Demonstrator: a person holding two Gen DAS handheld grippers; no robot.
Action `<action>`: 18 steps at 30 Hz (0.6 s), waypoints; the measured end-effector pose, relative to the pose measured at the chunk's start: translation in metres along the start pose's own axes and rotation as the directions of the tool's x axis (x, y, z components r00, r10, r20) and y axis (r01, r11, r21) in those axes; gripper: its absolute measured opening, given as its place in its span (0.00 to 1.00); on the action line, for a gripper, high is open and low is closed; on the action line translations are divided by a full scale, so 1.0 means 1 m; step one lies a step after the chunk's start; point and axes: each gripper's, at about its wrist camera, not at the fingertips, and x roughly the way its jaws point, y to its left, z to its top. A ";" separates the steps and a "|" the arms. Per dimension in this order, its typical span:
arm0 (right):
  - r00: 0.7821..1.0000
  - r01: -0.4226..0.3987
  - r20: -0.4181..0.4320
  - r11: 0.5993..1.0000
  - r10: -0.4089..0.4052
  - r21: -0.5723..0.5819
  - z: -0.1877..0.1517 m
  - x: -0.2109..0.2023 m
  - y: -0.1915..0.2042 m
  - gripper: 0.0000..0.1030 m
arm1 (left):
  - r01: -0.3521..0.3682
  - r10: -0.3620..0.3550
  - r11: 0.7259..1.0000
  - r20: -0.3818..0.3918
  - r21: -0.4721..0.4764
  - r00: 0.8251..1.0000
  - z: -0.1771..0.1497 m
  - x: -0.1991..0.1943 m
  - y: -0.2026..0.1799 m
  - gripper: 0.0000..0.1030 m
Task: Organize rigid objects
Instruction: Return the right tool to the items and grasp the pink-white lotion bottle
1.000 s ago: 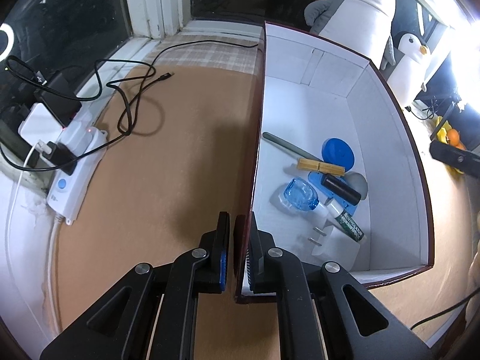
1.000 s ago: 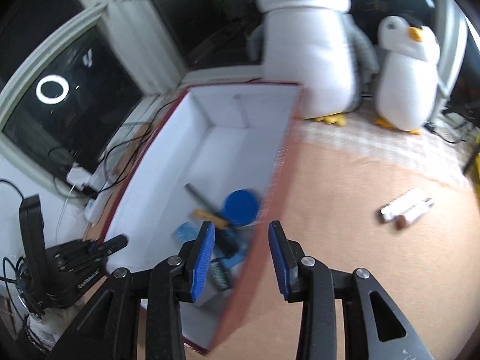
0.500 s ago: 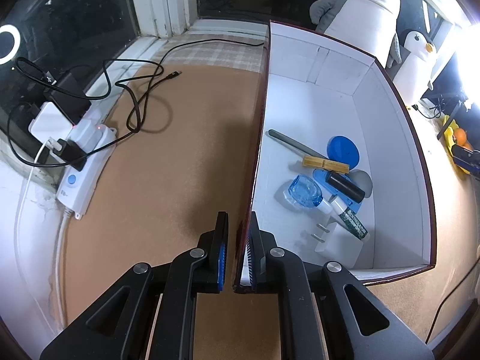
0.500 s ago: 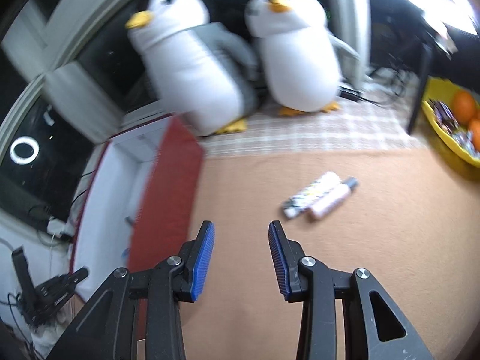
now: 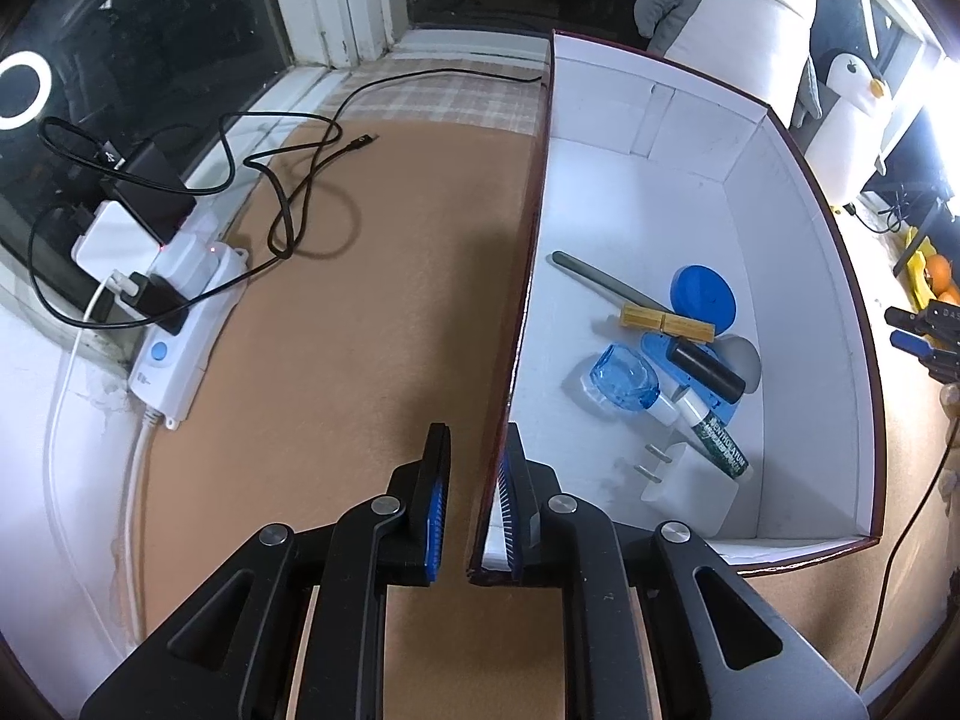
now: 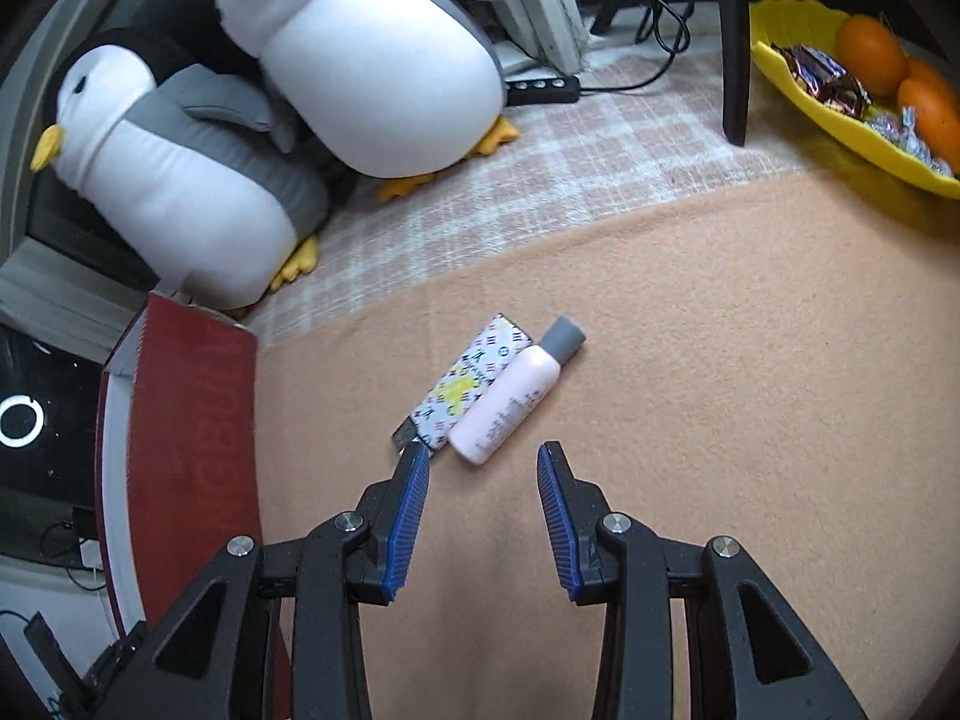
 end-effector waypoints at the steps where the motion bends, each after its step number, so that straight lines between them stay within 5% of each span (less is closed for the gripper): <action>1: 1.000 0.005 -0.001 1.000 -0.005 0.003 0.002 0.003 -0.001 0.33 | -0.002 0.002 1.000 -0.001 0.000 1.000 0.000 0.000 -0.001 0.14; 14: 0.998 0.043 -0.038 0.999 -0.044 -0.011 0.016 0.029 -0.001 0.33 | -0.012 0.012 1.000 -0.008 -0.010 1.000 0.002 0.004 0.001 0.14; 18: 0.998 0.053 -0.041 0.998 -0.054 -0.025 0.016 0.028 0.001 0.24 | -0.010 0.010 1.000 -0.008 -0.010 1.000 0.002 0.004 0.001 0.14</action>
